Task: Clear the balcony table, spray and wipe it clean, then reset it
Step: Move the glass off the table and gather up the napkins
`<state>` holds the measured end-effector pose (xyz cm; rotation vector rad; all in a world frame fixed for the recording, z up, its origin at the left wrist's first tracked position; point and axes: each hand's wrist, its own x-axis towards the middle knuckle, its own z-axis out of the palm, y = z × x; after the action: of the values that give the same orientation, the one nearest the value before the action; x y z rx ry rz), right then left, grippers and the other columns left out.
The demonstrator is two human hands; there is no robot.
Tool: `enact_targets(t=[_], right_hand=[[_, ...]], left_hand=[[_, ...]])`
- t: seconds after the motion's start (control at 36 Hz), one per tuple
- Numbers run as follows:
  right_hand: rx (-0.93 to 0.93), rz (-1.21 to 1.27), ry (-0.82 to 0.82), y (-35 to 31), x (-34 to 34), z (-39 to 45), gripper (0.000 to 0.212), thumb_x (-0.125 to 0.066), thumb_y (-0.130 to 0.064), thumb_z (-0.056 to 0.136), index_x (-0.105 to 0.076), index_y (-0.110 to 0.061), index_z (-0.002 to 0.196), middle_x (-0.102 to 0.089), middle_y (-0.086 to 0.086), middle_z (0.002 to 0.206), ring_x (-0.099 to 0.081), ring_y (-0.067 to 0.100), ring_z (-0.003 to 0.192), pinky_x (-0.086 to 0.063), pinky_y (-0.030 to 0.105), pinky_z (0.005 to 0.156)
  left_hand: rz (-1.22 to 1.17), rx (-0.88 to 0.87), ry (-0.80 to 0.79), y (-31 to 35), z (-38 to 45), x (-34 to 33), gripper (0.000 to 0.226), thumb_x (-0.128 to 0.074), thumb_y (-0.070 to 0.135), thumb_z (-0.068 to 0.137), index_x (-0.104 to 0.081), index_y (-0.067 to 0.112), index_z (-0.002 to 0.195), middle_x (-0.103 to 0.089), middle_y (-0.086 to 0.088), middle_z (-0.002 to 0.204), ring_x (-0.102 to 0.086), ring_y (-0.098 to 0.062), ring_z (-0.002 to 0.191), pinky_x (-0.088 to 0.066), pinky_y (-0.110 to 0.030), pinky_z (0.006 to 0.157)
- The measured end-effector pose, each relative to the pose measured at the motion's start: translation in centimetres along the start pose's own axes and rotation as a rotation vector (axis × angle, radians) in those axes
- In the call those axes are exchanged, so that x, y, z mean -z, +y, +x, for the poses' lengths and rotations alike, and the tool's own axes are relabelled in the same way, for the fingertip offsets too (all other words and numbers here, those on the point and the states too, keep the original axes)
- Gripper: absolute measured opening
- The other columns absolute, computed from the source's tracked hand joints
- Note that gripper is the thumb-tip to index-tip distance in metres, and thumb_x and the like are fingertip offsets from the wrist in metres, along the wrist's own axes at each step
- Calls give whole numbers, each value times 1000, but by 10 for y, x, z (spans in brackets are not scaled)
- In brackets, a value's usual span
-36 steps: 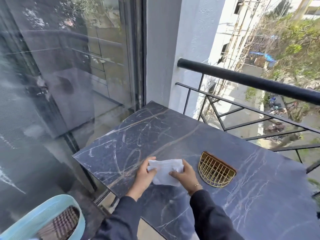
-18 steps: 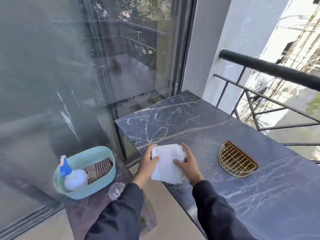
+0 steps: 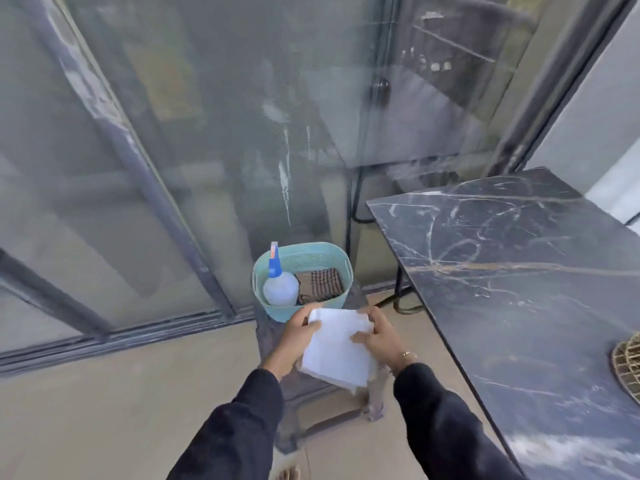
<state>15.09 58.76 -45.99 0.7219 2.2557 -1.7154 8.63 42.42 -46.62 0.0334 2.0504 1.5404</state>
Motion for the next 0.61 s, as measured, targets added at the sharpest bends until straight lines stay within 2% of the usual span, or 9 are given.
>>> enact_targets(t=[0.06,0.08,0.19,0.31,0.39,0.44,0.5,0.56,0.61], right_hand=[[-3,0,-55,-1,-16,8,54,-59,4,80,-41,-23,123,-51,-1,104,-52,18,90,-47,21,73],[-24,-11,-72,1,-25,14,55,-60,4,80,-41,-20,127,-51,1,108,-51,18,94,-46,22,76],[-143,-60,-95,11,-60,36,42,-61,-2,84,-47,-4,123,-51,6,105,-50,20,98,-46,32,89],[-191,-42,-41,28,-91,51,46,-62,-3,82,-43,-7,124,-52,7,111,-52,26,103,-45,40,96],[-218,10,-10,48,-116,66,63,-64,-12,70,-35,-21,125,-51,14,128,-51,34,116,-43,50,101],[-229,3,-3,58,-129,73,75,-61,-7,73,-25,-22,137,-48,11,129,-49,34,119,-41,46,103],[-233,-70,-16,65,-139,78,82,-56,2,79,-12,-17,145,-44,10,132,-45,34,124,-38,41,105],[-200,-169,9,74,-146,86,77,-53,6,79,-17,-12,144,-39,12,139,-41,33,128,-35,38,108],[-169,-282,47,79,-151,92,62,-51,6,80,-32,-10,137,-39,16,134,-42,33,123,-32,29,104]], left_hand=[[1,29,-11,-14,5,14,33,-44,-5,94,-55,19,114,-55,-8,122,-49,-17,105,-40,-22,78],[7,42,-15,-22,9,22,33,-43,-5,94,-56,19,113,-55,-8,122,-49,-17,105,-40,-22,77],[-16,118,0,-53,26,46,35,-43,-2,96,-54,16,123,-53,-10,129,-50,-21,110,-39,-27,87],[-38,192,98,-88,43,58,39,-46,-1,94,-47,16,130,-51,-7,127,-48,-18,106,-36,-26,85],[-63,300,171,-114,59,62,34,-44,0,94,-45,15,125,-51,-8,114,-51,-22,92,-41,-30,74],[-83,345,252,-125,70,63,28,-43,-1,92,-39,14,115,-49,-7,105,-51,-19,80,-44,-32,70],[-108,377,298,-135,80,62,27,-41,-2,90,-30,15,108,-46,-6,98,-50,-20,81,-47,-38,78],[-105,371,305,-141,89,62,26,-39,-5,89,-27,13,104,-41,-2,90,-47,-16,78,-45,-36,74],[-47,339,297,-146,98,62,24,-42,-6,89,-31,10,103,-41,0,84,-43,-12,70,-39,-26,63]])
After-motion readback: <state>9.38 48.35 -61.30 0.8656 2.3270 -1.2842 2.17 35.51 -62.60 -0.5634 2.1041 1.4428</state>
